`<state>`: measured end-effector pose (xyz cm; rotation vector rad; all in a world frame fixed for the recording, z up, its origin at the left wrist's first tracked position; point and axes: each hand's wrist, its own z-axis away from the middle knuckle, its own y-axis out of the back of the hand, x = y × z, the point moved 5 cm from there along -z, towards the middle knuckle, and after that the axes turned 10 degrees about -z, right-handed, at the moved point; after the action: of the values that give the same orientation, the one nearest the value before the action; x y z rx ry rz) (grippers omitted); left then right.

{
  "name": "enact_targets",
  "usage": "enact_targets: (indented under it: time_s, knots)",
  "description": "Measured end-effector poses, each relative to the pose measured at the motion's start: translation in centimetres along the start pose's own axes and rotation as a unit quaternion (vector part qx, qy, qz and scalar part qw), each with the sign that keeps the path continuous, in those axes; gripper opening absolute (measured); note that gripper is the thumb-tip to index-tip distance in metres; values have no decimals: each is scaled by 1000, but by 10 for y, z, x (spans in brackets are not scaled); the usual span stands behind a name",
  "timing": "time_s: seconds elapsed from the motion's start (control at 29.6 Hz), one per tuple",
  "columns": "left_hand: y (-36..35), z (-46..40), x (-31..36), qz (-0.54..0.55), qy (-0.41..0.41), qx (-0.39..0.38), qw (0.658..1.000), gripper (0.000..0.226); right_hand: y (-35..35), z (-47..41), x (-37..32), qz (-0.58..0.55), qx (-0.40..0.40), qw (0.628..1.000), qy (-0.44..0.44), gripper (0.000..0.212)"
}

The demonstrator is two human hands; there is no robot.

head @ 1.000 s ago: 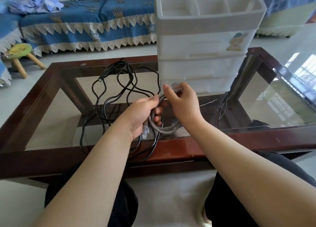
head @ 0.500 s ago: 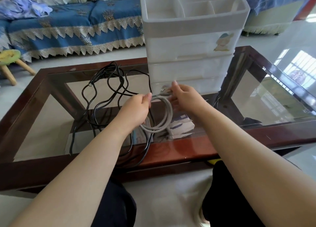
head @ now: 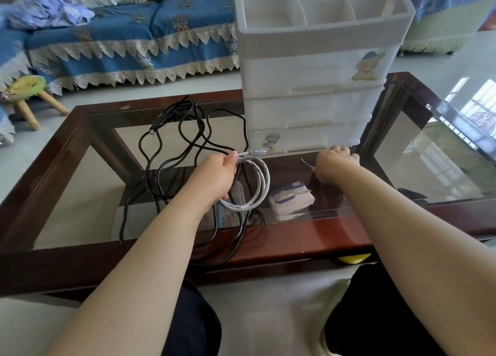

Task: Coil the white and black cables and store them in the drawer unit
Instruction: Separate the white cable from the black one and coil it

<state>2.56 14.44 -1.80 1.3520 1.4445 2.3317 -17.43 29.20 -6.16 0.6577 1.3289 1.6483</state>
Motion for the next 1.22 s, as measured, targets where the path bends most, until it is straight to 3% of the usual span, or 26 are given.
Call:
enact_targets:
  time_s: [0.07, 0.17, 0.27, 0.44, 0.54, 0.91, 0.98, 1.08, 1.15, 1.22]
  knots:
    - [2, -2, -2, 5, 8, 5, 1000, 45, 11, 7, -13, -133, 14, 990, 35, 33]
    - [4, -2, 2, -17, -3, 16, 1000, 46, 46, 40, -46, -360, 80, 919, 142, 25]
    - [2, -1, 12, -33, -24, 18, 999, 47, 59, 87, -75, -447, 48, 867, 214, 21]
    - [-4, 2, 9, 44, -13, -1, 999, 49, 48, 96, -94, -360, 53, 906, 216, 28]
    - [-2, 6, 5, 96, 6, -19, 995, 51, 46, 96, -102, -350, 43, 909, 225, 26]
    - [0, 13, 5, 126, -9, -87, 988, 41, 33, 99, -107, -365, -7, 889, 277, 4]
    - [1, 14, 6, 116, -27, -97, 988, 39, 36, 101, -105, -340, 14, 895, 290, 9]
    - [3, 16, 10, 117, -48, -126, 984, 41, 45, 106, -101, -254, 102, 904, 328, 36]
    - [6, 16, 10, 110, -58, -124, 984, 40, 47, 108, -101, -219, 108, 898, 365, 49]
    - [7, 15, 8, 92, -73, -111, 987, 41, 40, 107, -103, -145, 91, 909, 379, 47]
